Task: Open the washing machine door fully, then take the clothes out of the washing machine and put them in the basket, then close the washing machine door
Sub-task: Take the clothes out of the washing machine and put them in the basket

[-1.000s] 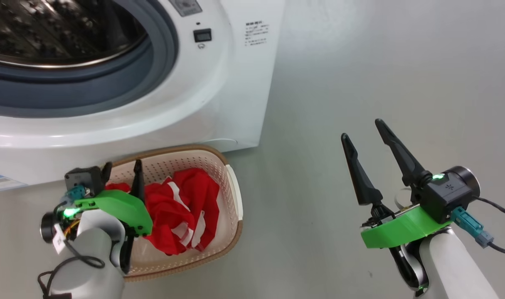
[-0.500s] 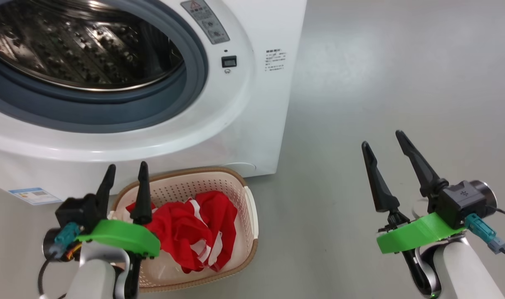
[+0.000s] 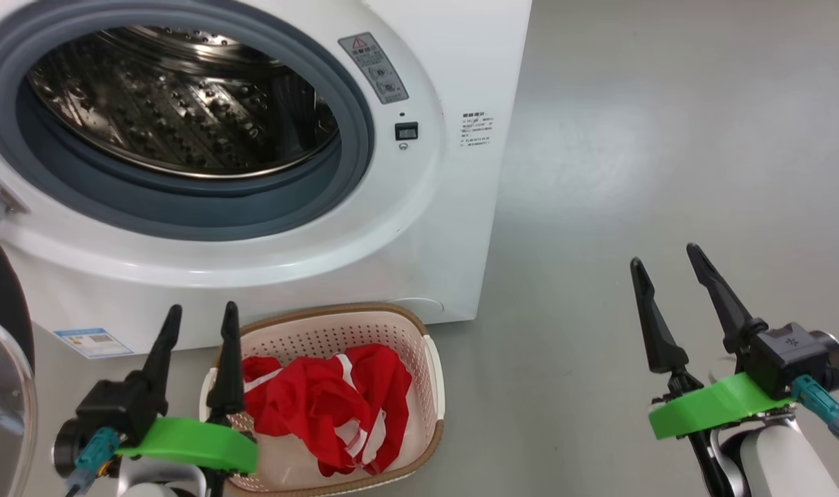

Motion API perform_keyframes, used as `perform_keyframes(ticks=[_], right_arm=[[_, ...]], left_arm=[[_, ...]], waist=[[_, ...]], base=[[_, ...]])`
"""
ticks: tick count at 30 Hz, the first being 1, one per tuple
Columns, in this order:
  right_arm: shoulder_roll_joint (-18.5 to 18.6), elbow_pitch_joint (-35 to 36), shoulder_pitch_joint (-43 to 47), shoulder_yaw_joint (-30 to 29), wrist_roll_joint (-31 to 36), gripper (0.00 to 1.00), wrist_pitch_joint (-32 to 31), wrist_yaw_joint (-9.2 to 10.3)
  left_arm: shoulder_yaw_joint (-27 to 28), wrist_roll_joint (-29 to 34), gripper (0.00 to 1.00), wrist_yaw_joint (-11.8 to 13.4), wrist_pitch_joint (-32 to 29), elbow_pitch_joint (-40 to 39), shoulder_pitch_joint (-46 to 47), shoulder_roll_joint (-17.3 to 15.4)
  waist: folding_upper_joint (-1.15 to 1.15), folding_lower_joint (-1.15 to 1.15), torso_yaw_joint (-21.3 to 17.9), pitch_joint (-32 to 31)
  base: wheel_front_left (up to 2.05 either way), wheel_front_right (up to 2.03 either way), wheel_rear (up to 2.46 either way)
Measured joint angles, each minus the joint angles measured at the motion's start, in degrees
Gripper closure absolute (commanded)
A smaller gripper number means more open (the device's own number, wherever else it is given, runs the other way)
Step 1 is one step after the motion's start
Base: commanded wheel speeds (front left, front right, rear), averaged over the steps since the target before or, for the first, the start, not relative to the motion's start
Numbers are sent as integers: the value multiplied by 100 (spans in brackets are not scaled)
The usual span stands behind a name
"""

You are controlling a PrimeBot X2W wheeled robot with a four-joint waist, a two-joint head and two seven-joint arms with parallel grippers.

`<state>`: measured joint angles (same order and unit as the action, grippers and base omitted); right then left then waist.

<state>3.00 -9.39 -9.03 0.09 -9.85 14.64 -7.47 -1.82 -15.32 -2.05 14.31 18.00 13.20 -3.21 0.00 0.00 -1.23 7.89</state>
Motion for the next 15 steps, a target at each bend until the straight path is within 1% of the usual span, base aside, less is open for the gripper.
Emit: perform_keyframes(ticks=[4,8,15], right_arm=[[-9,-2,152,-134,58,0,0,0],[-13,23,309,-215,107,0,0,0],[-22,43,449,-240,157,0,0,0]], left_arm=[[74,26,0,8,0,-200,-193,-49],[35,114,0,-1,0,-270,-434,-152],[76,122,0,8,-1,-485,-751,-280]], waist=[[0,0,14,-120],[0,0,32,-248],[0,0,45,-407]], base=[[0,0,0],[0,0,0],[0,0,0]])
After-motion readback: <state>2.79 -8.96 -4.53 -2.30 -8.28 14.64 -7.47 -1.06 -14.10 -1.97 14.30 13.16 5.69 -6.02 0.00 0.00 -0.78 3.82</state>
